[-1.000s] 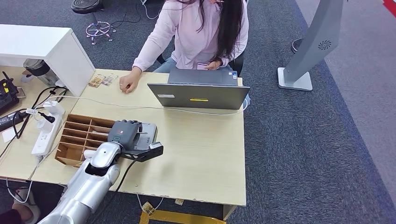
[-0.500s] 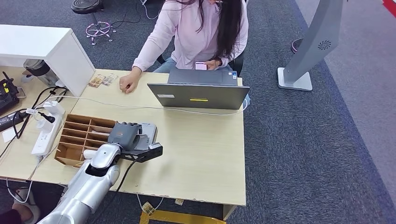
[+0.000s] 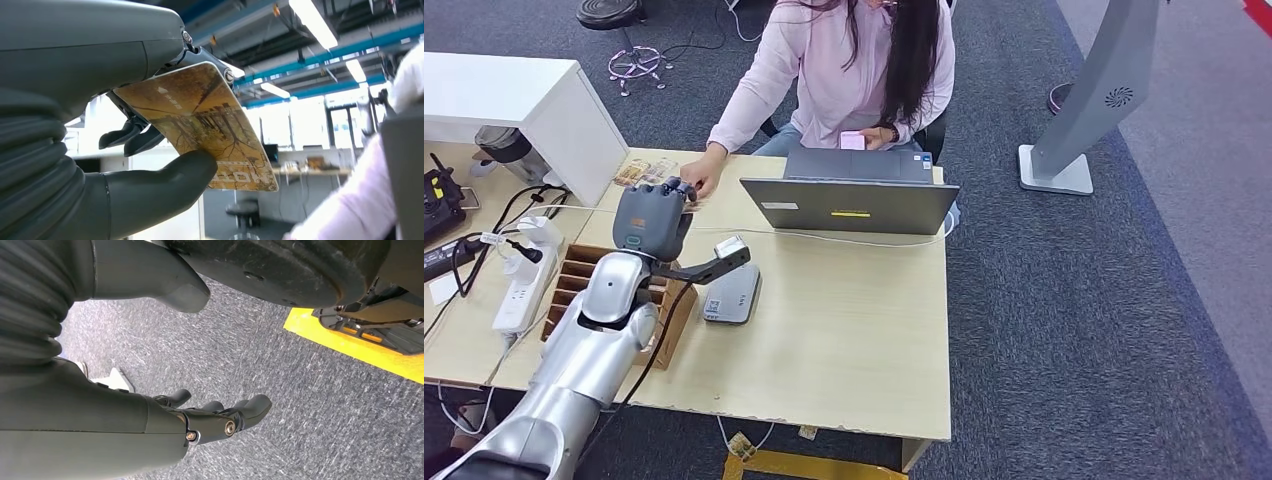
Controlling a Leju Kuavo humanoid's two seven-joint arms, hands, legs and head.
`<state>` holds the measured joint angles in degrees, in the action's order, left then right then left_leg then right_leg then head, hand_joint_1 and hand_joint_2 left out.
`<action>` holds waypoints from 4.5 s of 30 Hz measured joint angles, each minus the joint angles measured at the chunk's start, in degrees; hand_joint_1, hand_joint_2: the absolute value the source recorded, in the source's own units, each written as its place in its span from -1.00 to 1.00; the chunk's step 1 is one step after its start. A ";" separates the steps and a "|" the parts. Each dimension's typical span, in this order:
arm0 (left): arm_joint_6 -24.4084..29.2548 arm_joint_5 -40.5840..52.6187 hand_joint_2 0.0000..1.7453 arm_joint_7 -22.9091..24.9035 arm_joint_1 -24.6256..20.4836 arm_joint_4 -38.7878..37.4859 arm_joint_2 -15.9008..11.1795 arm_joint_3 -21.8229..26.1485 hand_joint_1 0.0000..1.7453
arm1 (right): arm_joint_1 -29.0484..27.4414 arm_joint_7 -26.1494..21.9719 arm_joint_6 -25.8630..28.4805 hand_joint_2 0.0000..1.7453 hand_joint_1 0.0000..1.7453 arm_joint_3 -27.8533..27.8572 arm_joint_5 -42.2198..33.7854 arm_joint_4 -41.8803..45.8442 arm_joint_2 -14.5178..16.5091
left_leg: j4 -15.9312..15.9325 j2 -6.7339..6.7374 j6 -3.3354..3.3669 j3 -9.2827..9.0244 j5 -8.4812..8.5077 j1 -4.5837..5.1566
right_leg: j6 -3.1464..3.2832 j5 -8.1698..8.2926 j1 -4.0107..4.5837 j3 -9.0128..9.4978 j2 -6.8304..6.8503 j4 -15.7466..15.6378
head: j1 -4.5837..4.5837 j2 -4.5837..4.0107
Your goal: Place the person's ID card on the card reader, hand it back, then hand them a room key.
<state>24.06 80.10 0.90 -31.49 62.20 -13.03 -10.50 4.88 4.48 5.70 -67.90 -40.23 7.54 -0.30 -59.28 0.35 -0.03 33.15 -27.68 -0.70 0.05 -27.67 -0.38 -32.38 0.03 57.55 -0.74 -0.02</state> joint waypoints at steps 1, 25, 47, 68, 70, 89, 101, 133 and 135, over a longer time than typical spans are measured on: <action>0.44 0.49 1.00 0.00 -1.06 -0.24 -0.22 0.13 1.00 | 0.01 -0.11 0.02 1.00 -1.00 -0.17 0.03 0.00 -0.03 | 0.00 0.00 0.00 0.00 0.01 0.00 | 0.00 0.00 0.00 0.00 0.01 0.00 | 0.01 0.00; 2.65 2.92 1.00 0.32 -11.77 -9.96 -1.25 0.95 -1.00 | 0.14 1.33 0.99 1.00 -1.00 -1.02 -1.71 0.02 -0.38 | 0.00 0.00 -0.01 0.01 0.02 0.01 | 0.06 0.04 0.00 -0.01 0.01 0.00 | -0.01 0.00; 6.00 -5.39 1.00 -5.86 15.78 18.77 -0.51 2.24 -1.00 | -0.24 1.24 3.44 1.00 -1.00 -1.87 -6.03 0.02 -0.36 | 0.03 0.15 -0.01 0.05 -0.11 0.05 | -0.03 -0.07 -0.06 -0.07 -0.15 -0.02 | -0.02 0.00; 2.79 -4.09 1.00 -4.99 55.34 47.55 0.04 6.94 -1.00 | -1.33 0.16 7.36 1.00 -1.00 1.58 -13.04 0.02 1.25 | 0.05 0.09 0.00 0.05 -0.16 0.03 | -0.01 -0.14 -0.03 -0.05 -0.04 -0.02 | -0.01 0.00; 2.58 -1.75 1.00 -3.42 56.98 48.18 0.20 8.47 -1.00 | -1.35 0.24 7.57 1.00 -1.00 1.82 -13.32 0.02 1.36 | 0.05 0.09 0.00 0.04 -0.16 0.02 | -0.01 -0.14 -0.03 -0.04 -0.04 -0.02 | -0.01 0.00; -6.02 0.30 1.00 -4.09 53.80 44.63 2.75 23.76 -1.00 | -1.28 0.36 6.67 1.00 -1.00 1.94 -13.16 0.02 1.56 | 0.05 -0.03 -0.01 0.02 -0.12 0.00 | 0.00 -0.13 -0.01 0.02 0.09 -0.02 | -0.02 0.00; -9.42 1.32 1.00 -3.96 47.17 37.08 2.33 24.57 -1.00 | -1.20 0.85 6.15 1.00 -1.00 1.05 -12.56 0.02 1.54 | 0.05 -0.03 -0.01 0.02 -0.12 0.01 | -0.01 -0.13 -0.01 0.02 0.08 -0.02 | -0.01 0.00; -10.42 0.00 1.00 -2.06 45.49 33.25 0.80 24.51 1.00 | -1.10 0.65 5.52 1.00 -1.00 -0.03 -12.63 -0.09 1.45 | 0.05 -0.02 -0.01 0.02 -0.12 0.00 | 0.00 -0.13 -0.01 0.00 0.07 -0.02 | -0.01 0.00; -10.26 -0.13 1.00 -2.26 45.47 33.19 0.78 24.51 1.00 | -1.08 0.63 5.52 1.00 -1.00 -0.06 -12.73 -0.12 1.45 | 0.05 -0.02 -0.01 0.02 -0.12 0.00 | 0.00 -0.13 -0.01 0.01 0.07 -0.02 | -0.01 0.00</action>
<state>13.80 79.96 -1.36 13.98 95.39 -12.25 14.01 3.80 5.11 11.23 -67.96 -52.96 7.42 1.16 -59.23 0.33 -0.04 33.16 -27.80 -0.69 0.04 -27.80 -0.39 -32.38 0.10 57.53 -0.74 -0.02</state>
